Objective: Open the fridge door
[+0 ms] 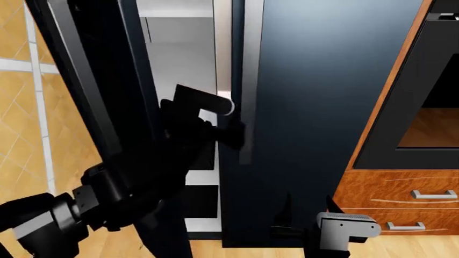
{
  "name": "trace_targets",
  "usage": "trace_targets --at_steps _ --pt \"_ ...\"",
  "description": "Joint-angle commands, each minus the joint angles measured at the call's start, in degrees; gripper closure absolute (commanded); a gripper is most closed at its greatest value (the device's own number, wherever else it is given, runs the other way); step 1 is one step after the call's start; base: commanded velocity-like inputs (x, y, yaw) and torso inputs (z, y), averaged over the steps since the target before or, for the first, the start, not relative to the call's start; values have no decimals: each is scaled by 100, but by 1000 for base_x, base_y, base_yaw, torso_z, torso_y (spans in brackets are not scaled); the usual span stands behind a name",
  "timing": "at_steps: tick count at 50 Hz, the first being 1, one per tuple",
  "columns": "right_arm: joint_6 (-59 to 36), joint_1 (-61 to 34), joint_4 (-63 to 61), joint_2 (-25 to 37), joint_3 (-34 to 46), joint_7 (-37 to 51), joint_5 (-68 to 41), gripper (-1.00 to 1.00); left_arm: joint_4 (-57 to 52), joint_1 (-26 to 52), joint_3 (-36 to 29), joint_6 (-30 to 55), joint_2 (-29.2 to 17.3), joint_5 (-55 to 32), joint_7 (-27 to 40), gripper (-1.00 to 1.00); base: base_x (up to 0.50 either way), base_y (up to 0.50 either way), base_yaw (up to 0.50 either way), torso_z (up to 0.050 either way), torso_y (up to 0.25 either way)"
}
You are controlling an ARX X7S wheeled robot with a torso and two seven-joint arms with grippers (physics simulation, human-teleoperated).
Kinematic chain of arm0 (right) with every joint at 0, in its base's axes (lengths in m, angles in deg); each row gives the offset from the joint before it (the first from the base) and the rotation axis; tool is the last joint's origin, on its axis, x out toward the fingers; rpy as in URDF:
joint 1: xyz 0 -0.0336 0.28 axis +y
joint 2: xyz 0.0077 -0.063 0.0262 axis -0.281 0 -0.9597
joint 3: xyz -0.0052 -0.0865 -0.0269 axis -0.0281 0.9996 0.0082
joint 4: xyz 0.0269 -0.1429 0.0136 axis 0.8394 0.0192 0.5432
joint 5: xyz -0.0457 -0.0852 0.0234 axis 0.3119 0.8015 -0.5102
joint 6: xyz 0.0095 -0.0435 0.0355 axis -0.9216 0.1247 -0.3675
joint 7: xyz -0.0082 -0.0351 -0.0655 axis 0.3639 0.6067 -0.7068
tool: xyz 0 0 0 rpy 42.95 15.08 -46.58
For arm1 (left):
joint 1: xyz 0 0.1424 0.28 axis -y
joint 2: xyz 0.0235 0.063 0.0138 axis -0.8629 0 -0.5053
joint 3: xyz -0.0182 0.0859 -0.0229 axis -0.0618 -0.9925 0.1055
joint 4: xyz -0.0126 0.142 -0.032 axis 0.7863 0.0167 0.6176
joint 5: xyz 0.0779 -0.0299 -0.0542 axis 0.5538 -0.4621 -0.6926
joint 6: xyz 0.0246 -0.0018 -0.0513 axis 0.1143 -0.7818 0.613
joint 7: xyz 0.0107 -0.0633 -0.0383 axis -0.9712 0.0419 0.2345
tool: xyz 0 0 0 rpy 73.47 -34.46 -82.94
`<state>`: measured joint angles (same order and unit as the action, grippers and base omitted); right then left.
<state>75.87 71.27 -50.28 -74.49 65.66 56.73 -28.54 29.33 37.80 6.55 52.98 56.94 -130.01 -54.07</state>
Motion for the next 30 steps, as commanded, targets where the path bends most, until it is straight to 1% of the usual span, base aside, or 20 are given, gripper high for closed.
trace_targets --at_steps 1,8,9,11,17,18,20,21,30 --pt "2 -5 -5 19 29 22 -16 -100 -606 -248 207 -129 -500 -45 645 -100 0 0 0 0 0" --pt "18 -3 -7 34 40 22 -42 -100 -1105 -334 230 -82 -826 -29 1136 -100 0 0 0 0 0" --pt "21 3 -14 37 40 24 -45 -100 -1291 -351 218 -52 -949 -22 1239 -100 0 0 0 0 0" --pt "26 12 -23 41 44 31 -49 -100 -1404 -365 228 -1 -1036 -55 1413 -100 0 0 0 0 0" --pt "26 -5 -12 50 53 39 -62 -100 -1821 -460 263 -42 -1336 -49 1657 -100 0 0 0 0 0" --pt "24 -9 -15 52 58 40 -60 -100 -1872 -471 273 23 -1417 -113 1811 -100 0 0 4 0 0" --pt "25 4 -31 57 63 48 -63 -100 -1886 -501 285 -24 -1452 -92 1800 -100 0 0 4 0 0" --pt "30 1 -30 59 61 48 -67 -100 -1978 -561 297 -56 -1570 -98 1863 -100 0 0 4 0 0" --pt "39 2 -29 71 89 69 -64 -100 -2275 -857 362 -246 -1964 -143 2155 -100 0 0 5 0 0"
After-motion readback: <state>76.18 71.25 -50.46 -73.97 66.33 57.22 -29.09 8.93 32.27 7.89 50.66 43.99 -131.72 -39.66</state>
